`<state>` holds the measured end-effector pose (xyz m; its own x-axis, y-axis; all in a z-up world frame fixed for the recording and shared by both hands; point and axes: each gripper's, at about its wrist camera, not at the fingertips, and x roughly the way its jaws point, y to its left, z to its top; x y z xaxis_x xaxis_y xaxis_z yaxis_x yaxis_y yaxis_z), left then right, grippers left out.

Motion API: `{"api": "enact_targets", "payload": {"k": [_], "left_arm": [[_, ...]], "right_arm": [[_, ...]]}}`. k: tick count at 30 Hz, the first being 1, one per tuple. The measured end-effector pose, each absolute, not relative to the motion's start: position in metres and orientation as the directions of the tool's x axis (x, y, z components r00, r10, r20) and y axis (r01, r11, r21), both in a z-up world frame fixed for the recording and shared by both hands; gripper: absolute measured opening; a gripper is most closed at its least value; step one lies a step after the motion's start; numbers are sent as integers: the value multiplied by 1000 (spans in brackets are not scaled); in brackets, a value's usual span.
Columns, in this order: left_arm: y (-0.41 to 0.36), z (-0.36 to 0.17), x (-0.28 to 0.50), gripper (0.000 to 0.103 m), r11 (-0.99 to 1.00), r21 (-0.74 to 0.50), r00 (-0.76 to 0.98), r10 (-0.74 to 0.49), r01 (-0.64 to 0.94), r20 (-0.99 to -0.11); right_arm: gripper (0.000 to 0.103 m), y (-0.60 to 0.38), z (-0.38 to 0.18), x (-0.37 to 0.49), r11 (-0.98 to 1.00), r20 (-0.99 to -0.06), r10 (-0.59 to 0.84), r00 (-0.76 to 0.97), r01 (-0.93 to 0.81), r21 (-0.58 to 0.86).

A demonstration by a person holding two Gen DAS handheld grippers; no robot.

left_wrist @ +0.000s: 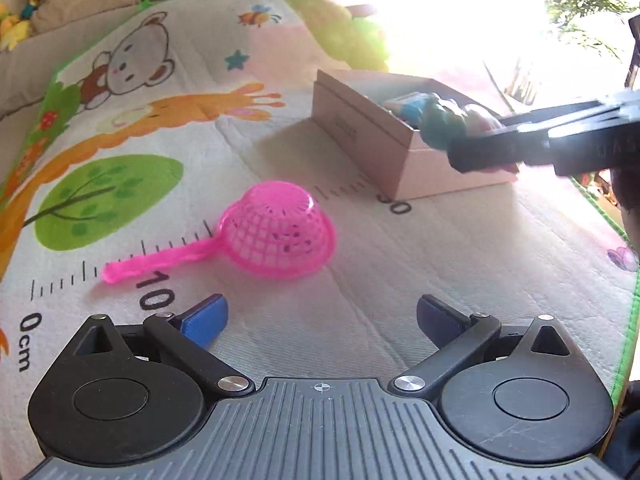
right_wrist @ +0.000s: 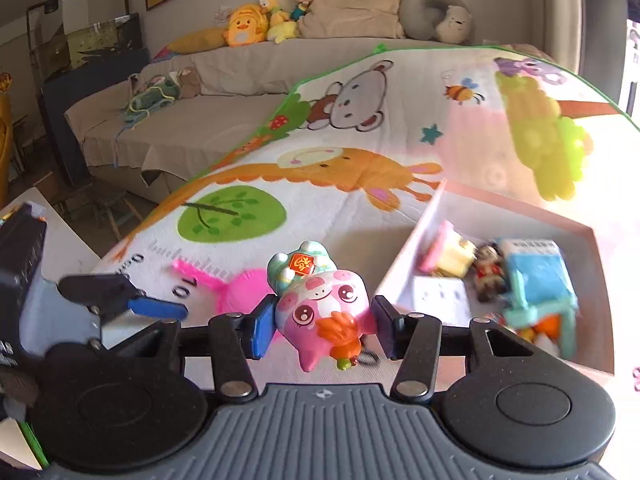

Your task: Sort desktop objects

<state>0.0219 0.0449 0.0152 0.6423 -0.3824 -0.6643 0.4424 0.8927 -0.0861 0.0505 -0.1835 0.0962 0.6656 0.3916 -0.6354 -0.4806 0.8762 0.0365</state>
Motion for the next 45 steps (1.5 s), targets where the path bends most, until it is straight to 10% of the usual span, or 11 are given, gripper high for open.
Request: {"api": "enact_targets", "payload": {"k": [9,13,16,29,35,45], "left_arm": [[70,21,72,103,979,74,777,-102,187,-621],[87,14,86,103,975,-29,721,-182,220,-668],[84,12,83,103,970,-32,710,-198,240,-675],[14,24,20,103,826,-138,540,-473,547,-696],[-6,23,41,103,921,74,677,-226,384,-701],[-35,16,97,97,932,50,691,-230,359,-685]], "right_arm": [[55,-270,37,23,981,-693,186,696,-170,92],[96,-284,26,20,981,-669,189,719,-107,162],[102,-286,20,22,971,-664,220,714,-94,220],[103,-270,15,21,985,-688,171,706,-127,115],[103,-273,14,18,983,-674,182,716,-138,119],[103,-261,11,19,990,-686,127,716,-135,43]]}}
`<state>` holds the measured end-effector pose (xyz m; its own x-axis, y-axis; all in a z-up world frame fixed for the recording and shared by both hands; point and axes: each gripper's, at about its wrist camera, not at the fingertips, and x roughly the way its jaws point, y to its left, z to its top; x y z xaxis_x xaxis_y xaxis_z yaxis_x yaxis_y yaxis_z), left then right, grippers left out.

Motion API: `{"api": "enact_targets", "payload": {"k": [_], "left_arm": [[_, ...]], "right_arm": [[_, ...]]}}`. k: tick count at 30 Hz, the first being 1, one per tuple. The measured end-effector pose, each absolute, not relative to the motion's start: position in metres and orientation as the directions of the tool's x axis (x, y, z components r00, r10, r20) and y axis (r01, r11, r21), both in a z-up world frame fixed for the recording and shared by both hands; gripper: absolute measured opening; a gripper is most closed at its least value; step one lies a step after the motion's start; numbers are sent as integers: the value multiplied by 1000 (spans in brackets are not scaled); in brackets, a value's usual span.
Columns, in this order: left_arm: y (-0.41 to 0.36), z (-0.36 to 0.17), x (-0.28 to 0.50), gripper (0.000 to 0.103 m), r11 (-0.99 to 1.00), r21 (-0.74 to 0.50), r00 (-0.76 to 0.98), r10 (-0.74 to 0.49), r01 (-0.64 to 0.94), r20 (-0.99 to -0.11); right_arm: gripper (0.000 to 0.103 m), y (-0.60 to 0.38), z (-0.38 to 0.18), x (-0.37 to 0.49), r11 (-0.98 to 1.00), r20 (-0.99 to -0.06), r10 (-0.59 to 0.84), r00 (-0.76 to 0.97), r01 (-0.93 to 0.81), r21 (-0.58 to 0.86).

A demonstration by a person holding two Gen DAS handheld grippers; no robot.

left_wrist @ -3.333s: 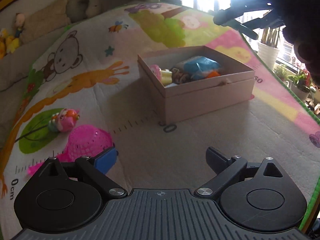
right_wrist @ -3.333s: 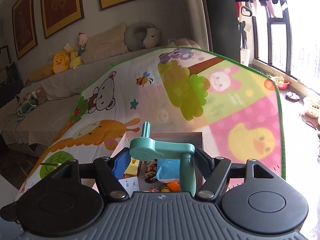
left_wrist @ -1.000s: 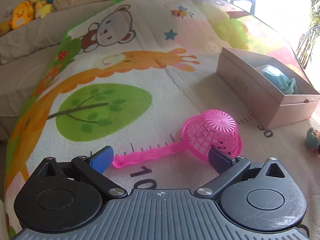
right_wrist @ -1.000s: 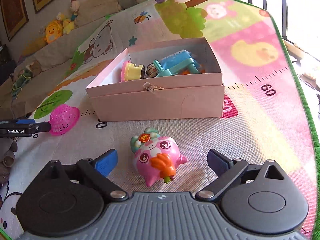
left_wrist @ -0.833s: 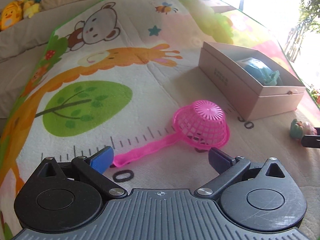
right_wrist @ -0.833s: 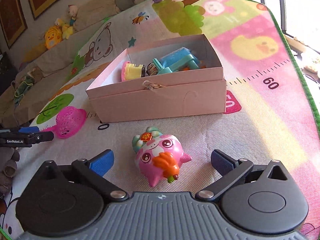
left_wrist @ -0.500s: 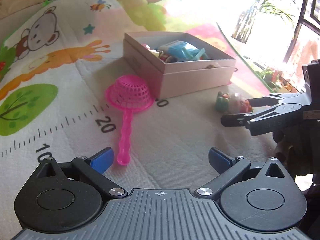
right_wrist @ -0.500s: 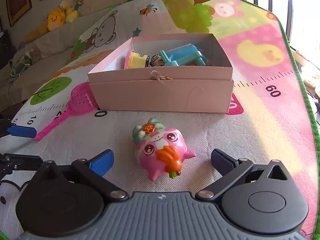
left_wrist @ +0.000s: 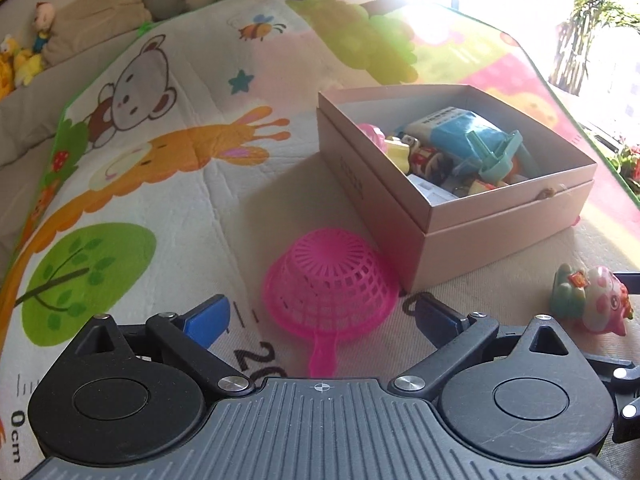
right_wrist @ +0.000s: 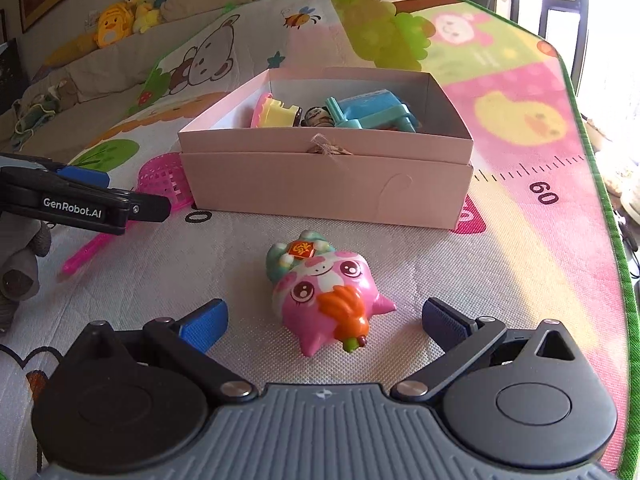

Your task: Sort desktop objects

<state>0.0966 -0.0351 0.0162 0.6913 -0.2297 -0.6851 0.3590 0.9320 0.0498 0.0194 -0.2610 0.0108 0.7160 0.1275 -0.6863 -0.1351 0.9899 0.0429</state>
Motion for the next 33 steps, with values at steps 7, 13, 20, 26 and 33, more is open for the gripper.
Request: {"api": "enact_targets", "payload": {"k": [7,13,20,26,33], "left_arm": [[-36,11,93,68,927,48,689,-240,371,-684],[-11,15,60,42,962,-9,679,-200,273,-706],[-10,17,16,47,943,-55,658,-271,329,-703],[-15,13,6,28,946,9,688,-228,323,-689],[-9,16,1,17,953,19,687,-204,303,-698]], "right_arm": [[103,-261,10,20,990,-685,128,717,-135,45],[103,-261,10,20,990,-683,132,718,-134,51],[103,-259,10,20,991,-688,115,716,-134,27],[103,-259,11,20,991,-688,111,717,-132,22],[103,-259,10,19,991,-688,112,717,-133,23]]}}
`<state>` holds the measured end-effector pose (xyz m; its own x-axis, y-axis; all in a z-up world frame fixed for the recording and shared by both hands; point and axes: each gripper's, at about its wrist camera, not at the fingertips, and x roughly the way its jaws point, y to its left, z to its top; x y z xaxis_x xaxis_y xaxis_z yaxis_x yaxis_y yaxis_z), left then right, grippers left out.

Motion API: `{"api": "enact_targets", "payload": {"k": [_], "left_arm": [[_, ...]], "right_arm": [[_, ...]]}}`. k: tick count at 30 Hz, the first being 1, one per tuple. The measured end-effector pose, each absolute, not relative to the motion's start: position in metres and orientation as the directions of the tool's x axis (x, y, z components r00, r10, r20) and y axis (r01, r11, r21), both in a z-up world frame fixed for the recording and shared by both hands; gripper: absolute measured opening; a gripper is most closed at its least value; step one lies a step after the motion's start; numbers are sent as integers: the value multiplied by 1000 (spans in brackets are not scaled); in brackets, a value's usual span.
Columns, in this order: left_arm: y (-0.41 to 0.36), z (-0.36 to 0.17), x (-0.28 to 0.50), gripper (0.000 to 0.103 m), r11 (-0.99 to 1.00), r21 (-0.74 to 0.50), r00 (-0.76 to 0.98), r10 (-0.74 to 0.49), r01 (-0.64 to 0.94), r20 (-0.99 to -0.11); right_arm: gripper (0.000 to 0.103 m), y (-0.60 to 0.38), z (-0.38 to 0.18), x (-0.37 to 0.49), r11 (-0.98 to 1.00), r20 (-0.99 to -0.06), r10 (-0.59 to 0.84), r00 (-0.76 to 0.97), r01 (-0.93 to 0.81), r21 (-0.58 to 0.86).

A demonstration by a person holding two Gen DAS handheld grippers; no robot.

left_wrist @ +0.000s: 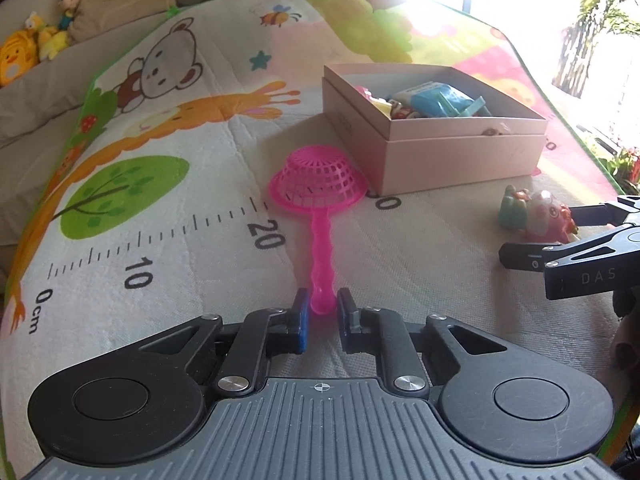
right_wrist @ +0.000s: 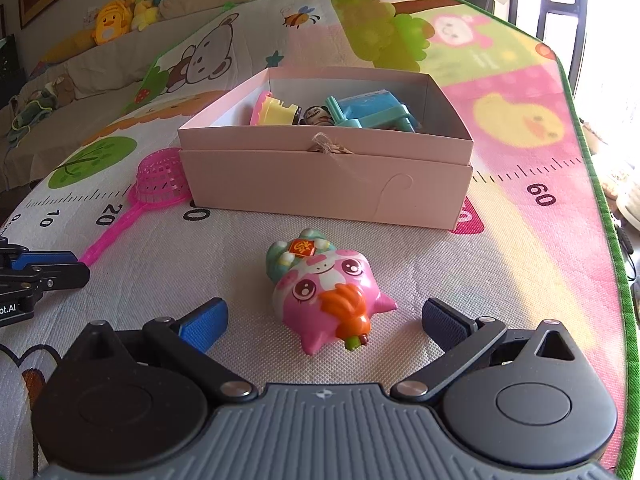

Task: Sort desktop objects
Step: 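Grasp the pink net scoop by its handle with the left tool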

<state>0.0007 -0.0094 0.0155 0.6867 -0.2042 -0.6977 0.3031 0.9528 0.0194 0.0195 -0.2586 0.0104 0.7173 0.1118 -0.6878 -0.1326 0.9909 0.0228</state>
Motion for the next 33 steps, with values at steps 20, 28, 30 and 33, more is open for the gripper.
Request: {"api": "enact_targets", "payload": {"k": [20,28,30,33], "left_arm": [[-19,16,-12,16,952,81,700,-158,295,-696],[-9,18,-55,19,926,44,661,-235,376,-712],[-11,19,-59,33,916,17,646,-270,401,-714],[-12,24,-56,52,924,17,672,-266,383,-691]], "right_arm": [[103,-263,12,17,990,-680,128,722,-131,47],[103,-258,11,18,991,-688,107,718,-131,17],[103,-258,11,18,991,-688,105,718,-130,15],[103,-257,11,18,992,-689,103,718,-129,14]]}}
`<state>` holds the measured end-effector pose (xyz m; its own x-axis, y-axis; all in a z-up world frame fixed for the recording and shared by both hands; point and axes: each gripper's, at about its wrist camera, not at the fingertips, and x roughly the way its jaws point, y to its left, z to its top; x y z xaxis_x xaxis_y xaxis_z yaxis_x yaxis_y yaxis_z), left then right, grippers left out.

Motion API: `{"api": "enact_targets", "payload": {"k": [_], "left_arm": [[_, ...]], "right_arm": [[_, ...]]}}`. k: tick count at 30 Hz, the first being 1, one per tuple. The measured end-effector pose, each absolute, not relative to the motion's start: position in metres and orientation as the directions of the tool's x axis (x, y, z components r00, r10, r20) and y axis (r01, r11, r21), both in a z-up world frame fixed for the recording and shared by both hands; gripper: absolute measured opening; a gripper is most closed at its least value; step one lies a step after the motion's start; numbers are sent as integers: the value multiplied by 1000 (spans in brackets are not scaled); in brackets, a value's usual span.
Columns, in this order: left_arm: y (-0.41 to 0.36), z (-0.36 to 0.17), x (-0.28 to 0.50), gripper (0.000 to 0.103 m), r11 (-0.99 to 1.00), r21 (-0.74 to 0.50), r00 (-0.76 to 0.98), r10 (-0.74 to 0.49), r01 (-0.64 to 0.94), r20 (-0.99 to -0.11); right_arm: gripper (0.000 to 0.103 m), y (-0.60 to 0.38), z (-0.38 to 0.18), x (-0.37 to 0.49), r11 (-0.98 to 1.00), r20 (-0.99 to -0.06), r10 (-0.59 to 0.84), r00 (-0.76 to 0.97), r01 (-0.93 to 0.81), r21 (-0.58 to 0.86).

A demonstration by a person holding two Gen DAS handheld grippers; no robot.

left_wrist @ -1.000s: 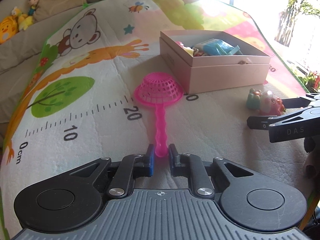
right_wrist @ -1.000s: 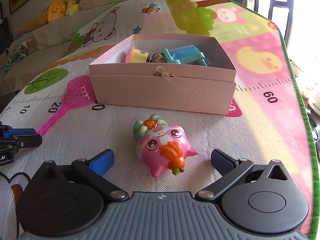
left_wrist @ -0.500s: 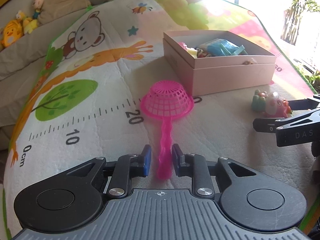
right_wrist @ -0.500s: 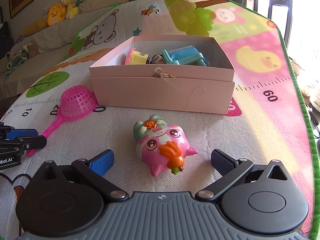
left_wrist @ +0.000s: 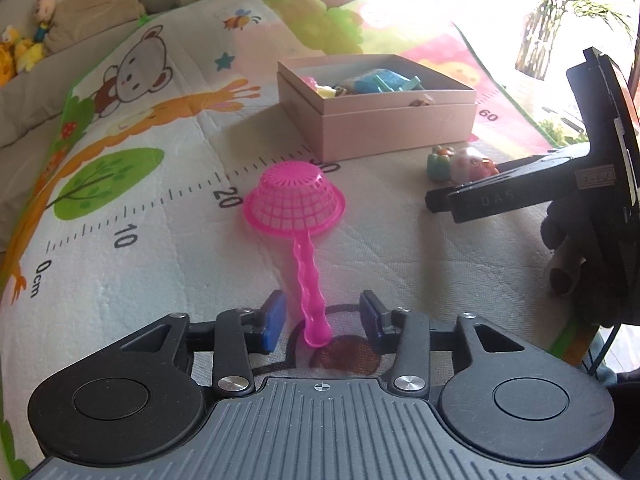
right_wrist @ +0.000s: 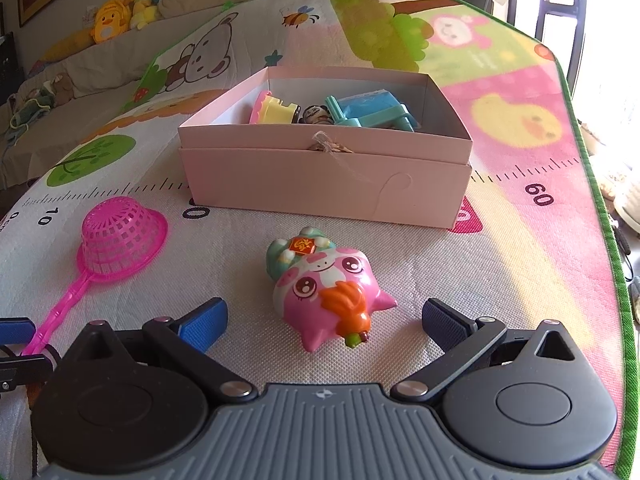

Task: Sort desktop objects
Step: 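Grasp the pink net scoop by its handle with the left tool, then grasp the pig figure with the right tool while the left tool carries the net scoop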

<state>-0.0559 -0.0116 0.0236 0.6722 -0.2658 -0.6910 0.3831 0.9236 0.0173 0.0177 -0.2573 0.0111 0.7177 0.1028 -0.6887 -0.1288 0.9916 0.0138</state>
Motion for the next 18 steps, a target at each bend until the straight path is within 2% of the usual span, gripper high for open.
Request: {"api": "enact_targets", "payload": {"k": [2,4,5,8,13,15,17,18], "left_arm": [[-8,29,-51,74,933,14,698,-260,360,-667],[-6,33,-44,88,938,12,722,-258,346,-641],[-7,35,-39,91,939,17,732,-255,342,-631],[-14,36,-16,95,944,35,746,-237,328,-622],[-39,22,24,94,943,83,731,-192,322,-654],[-45,15,32,85,940,95,711,-179,328,-680],[-46,12,34,84,940,91,703,-179,328,-688],[-46,12,33,78,938,89,701,-185,335,-689]], "right_arm": [[103,-257,11,18,992,-689,101,718,-128,13],[103,-257,11,18,992,-689,100,718,-127,12],[103,-257,11,18,992,-688,101,718,-127,14],[103,-257,10,18,992,-687,102,719,-127,15],[103,-258,10,17,991,-684,108,722,-129,20],[103,-259,10,16,991,-681,112,724,-128,27],[103,-260,11,16,991,-680,112,724,-129,27],[103,-259,12,16,991,-684,108,722,-132,17]]}}
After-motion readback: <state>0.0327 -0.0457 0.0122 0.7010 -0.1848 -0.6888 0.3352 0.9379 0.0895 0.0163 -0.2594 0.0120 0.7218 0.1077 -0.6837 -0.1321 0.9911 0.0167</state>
